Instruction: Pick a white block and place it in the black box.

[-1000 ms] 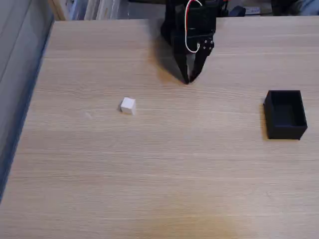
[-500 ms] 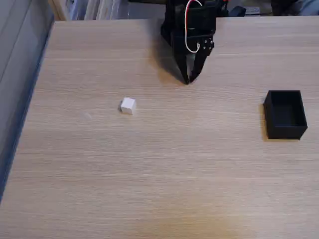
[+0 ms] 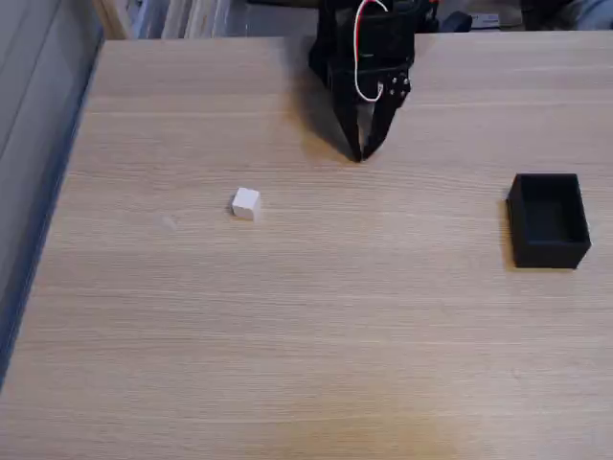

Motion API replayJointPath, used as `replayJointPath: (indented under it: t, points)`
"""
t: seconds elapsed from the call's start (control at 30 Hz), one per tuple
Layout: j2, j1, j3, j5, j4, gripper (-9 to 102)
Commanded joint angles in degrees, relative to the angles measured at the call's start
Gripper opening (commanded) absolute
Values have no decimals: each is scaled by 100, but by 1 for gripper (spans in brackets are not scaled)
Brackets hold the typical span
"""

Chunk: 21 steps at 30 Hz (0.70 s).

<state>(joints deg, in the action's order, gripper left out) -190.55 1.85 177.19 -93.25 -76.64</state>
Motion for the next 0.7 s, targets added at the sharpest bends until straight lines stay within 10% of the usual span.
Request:
replayJointPath:
  t: [0.0,0.67]
  points:
    - [-35,-26,88,-70,-35,0]
    - [1485,-202,-1661,-316,-62,0]
